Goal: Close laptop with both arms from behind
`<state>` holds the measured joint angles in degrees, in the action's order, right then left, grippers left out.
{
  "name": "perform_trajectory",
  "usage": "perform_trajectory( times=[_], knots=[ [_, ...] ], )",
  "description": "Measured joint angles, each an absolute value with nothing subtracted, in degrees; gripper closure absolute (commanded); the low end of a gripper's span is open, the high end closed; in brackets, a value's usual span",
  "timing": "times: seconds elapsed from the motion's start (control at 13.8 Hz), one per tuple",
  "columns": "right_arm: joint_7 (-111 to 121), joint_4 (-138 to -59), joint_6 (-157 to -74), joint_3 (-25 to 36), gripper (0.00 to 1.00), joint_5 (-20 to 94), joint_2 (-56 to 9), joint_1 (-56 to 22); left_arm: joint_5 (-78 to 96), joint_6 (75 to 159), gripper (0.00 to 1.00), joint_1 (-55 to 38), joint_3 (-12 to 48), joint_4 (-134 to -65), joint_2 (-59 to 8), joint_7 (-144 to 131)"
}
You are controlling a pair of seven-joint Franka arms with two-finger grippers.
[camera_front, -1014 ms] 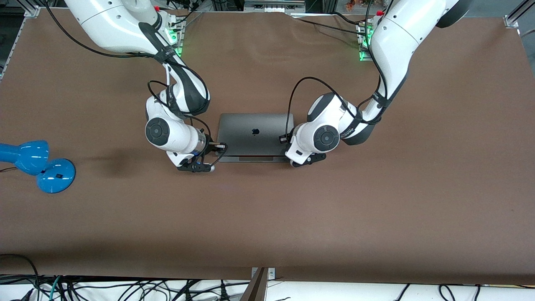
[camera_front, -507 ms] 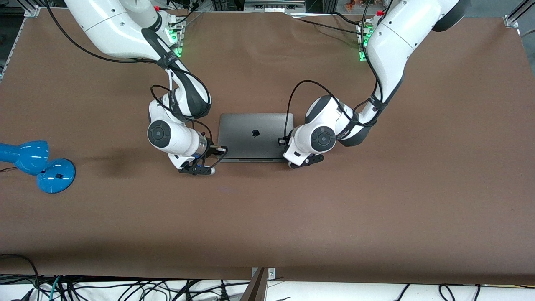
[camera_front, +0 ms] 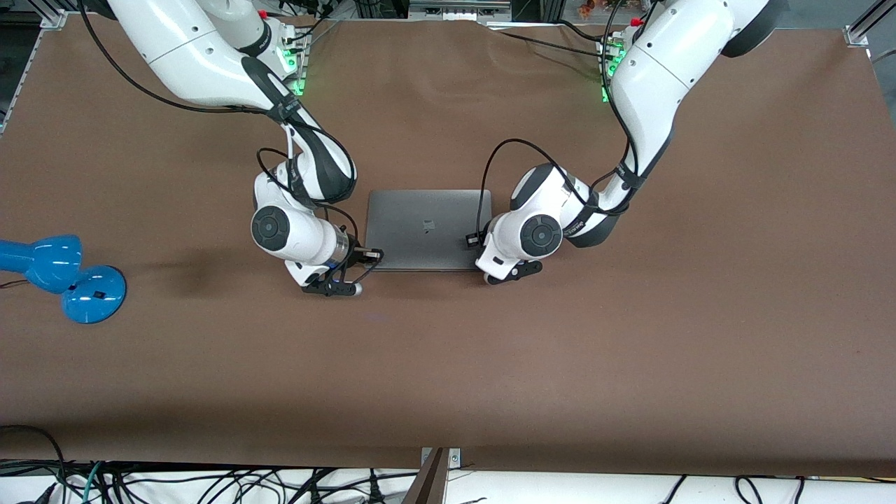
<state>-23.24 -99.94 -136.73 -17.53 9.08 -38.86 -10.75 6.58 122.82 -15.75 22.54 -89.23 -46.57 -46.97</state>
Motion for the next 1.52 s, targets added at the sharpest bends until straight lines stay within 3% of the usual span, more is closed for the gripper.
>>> perform_trajectory(
  times=[0.72, 0.8, 0.87, 0.94, 1.01, 1.09, 1.16, 1.23, 1.3, 1.52],
  knots=[
    [-22.1, -99.5, -139.0, -17.5, 0.98, 9.0, -40.9, -10.9, 6.6, 122.8, 0.98, -17.2, 21.0, -88.4, -47.0, -47.0],
    [-22.0, -99.6, -139.0, -17.5, 0.96, 9.0, -40.9, -10.9, 6.6, 122.9, 0.71, -17.2, 20.9, -88.1, -47.0, -47.0],
    [-21.9, -99.5, -139.1, -17.5, 0.91, 9.0, -40.9, -10.9, 6.6, 122.9, 0.18, -17.1, 20.8, -87.7, -47.0, -47.0],
    [-21.8, -99.4, -139.2, -17.5, 0.78, 9.0, -41.0, -10.9, 6.6, 122.9, 0.00, -16.9, 20.7, -87.3, -46.9, -47.0],
    [-21.8, -99.0, -139.1, -17.5, 0.61, 9.0, -41.0, -10.9, 6.5, 122.9, 0.00, -16.6, 20.7, -86.9, -46.8, -47.0],
    [-21.8, -98.6, -138.7, -17.5, 0.35, 9.0, -41.0, -11.0, 6.5, 122.6, 0.00, -16.4, 20.6, -86.6, -46.5, -47.0],
    [-21.7, -97.8, -137.3, -17.5, 0.17, 9.0, -40.9, -11.1, 6.5, 122.2, 0.00, -16.1, 20.6, -86.4, -45.9, -47.0],
    [-21.7, -96.9, -135.0, -17.5, 0.06, 8.7, -40.6, -11.1, 6.5, 121.4, 0.00, -15.9, 20.6, -86.3, -45.1, -47.0],
    [-21.5, -95.9, -132.0, -17.1, 0.00, 8.3, -40.0, -11.1, 6.5, 120.2, 0.00, -15.6, 20.6, -86.3, -44.0, -47.0],
    [-20.6, -94.2, -124.9, -15.4, 0.00, 7.0, -35.3, -10.9, 6.5, 116.6, 0.00, -15.0, 20.6, -86.3, -40.5, -47.0]
  ],
)
